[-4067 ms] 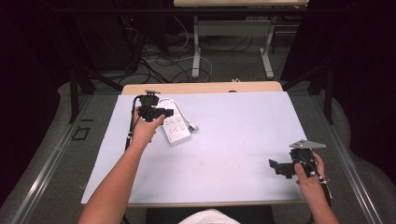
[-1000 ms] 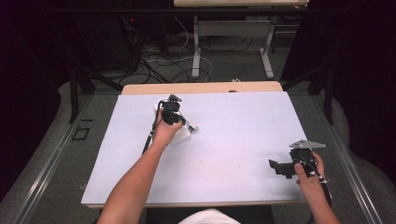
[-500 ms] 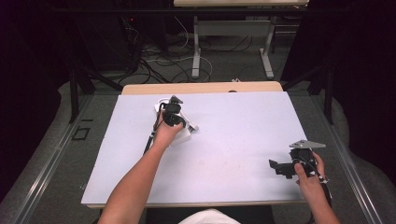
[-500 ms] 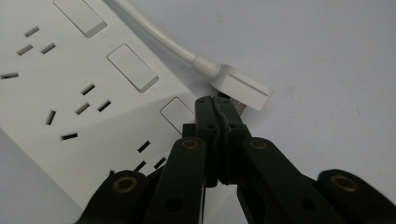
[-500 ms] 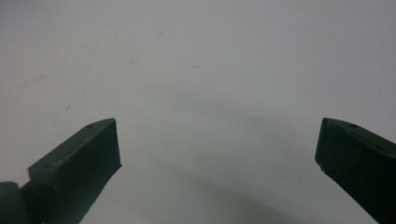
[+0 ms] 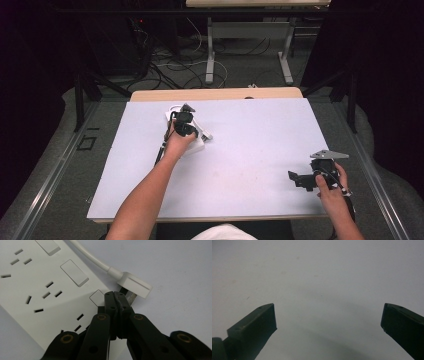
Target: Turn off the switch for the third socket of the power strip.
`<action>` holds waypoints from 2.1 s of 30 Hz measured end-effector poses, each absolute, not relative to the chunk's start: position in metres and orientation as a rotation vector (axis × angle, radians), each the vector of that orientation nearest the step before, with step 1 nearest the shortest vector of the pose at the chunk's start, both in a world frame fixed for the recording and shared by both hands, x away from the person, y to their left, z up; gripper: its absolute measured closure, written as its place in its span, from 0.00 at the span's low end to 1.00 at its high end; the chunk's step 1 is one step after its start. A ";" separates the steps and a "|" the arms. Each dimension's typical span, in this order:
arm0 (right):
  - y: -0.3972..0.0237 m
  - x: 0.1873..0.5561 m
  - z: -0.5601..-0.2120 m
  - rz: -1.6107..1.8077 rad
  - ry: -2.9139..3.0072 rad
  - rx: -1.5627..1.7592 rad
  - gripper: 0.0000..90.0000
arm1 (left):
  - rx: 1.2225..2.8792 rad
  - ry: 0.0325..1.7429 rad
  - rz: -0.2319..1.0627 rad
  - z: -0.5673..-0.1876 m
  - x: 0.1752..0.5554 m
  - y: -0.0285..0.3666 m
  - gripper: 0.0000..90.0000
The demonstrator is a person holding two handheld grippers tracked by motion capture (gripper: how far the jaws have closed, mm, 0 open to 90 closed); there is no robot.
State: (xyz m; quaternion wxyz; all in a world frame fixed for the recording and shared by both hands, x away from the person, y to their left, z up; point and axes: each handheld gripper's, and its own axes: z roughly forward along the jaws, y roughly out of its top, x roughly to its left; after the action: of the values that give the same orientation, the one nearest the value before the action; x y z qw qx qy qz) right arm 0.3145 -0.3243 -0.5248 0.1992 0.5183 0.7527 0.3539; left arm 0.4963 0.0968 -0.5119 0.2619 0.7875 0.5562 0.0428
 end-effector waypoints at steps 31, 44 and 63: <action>-0.325 0.314 -0.525 0.993 2.106 1.452 0.00 | 2.109 1.518 0.116 -0.514 0.496 0.098 1.00; -0.325 0.314 -0.525 0.993 2.104 1.452 0.00 | 2.109 1.521 0.093 -0.516 0.495 0.097 1.00; -0.326 0.319 -0.527 1.009 2.112 1.450 0.00 | 2.092 1.525 0.124 -0.510 0.494 0.101 1.00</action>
State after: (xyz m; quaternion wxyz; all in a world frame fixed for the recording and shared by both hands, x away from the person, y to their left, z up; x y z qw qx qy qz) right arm 0.3194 -0.3260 -0.5273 0.1929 0.5167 0.7526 0.3596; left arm 0.4937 0.1006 -0.5102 0.2714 0.7768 0.5664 0.0462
